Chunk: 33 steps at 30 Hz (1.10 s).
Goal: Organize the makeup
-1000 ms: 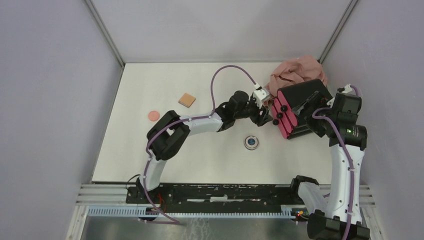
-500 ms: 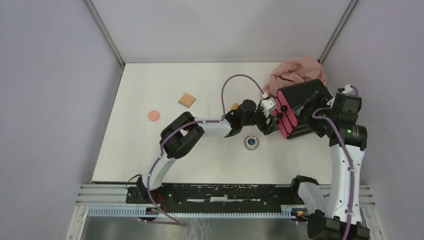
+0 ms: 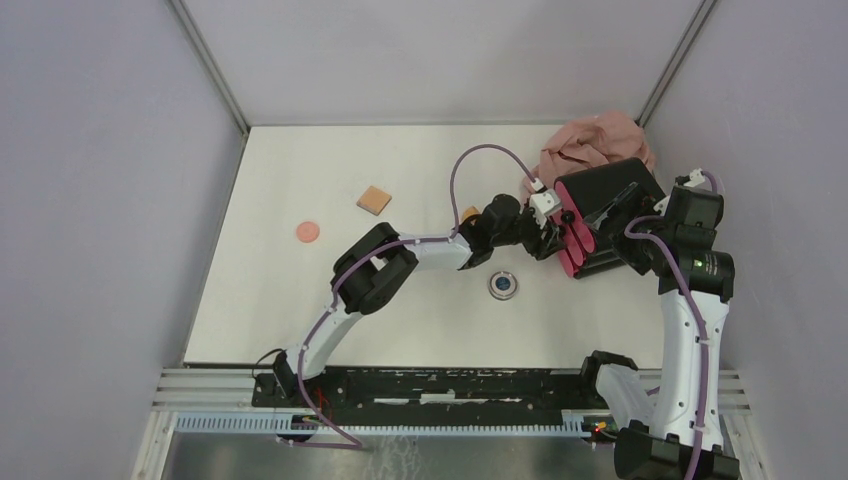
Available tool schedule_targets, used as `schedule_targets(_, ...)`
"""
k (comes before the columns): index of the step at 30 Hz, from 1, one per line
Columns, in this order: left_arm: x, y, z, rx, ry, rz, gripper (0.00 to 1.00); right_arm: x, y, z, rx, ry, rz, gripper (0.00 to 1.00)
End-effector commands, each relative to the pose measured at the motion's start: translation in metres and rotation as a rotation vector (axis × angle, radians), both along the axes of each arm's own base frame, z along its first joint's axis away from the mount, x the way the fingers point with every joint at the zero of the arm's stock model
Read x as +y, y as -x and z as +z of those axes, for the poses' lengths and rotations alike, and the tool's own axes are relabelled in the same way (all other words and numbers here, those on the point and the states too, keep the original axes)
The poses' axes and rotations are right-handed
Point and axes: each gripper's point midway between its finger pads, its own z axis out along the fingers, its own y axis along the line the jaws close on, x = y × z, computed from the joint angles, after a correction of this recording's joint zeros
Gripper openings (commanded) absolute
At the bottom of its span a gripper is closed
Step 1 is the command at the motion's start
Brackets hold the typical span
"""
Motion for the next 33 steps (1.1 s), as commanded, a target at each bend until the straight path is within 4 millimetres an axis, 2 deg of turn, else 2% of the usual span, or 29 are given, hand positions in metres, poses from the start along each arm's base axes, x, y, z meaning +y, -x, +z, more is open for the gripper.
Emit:
schedule_targets(1,-0.012,-0.001,0.018,-0.023,0.053,-0.022,0.64,0.0,-0.003,0.01,-0.046,0.003,0.001,0.95)
schedule_targets(7,-0.015,-0.002,0.017,-0.022,0.039,-0.029,0.52,0.0,-0.004,0.01,-0.05,0.003,0.001,0.95)
schedule_targets(14,-0.009,-0.002,0.022,-0.029,0.038,-0.014,0.37,0.0,-0.005,0.013,-0.054,0.003,0.002,0.95)
schedule_targets(17,-0.004,0.0,0.02,-0.035,0.026,-0.009,0.24,0.001,-0.005,0.011,-0.05,-0.003,0.003,0.95)
schedule_targets(18,-0.002,0.001,0.034,-0.051,0.04,-0.007,0.2,0.001,-0.005,0.01,-0.048,-0.006,0.004,0.95)
schedule_targets(23,0.014,0.003,0.037,-0.071,0.013,0.019,0.04,0.001,-0.004,0.01,-0.049,-0.004,0.002,0.95)
schedule_targets(28,0.031,0.013,0.037,-0.071,0.006,0.031,0.03,0.001,-0.006,0.009,-0.05,-0.008,0.002,0.95)
schedule_targets(33,0.045,0.018,0.028,-0.053,-0.012,0.049,0.03,0.001,-0.006,0.007,-0.048,-0.013,0.002,0.95)
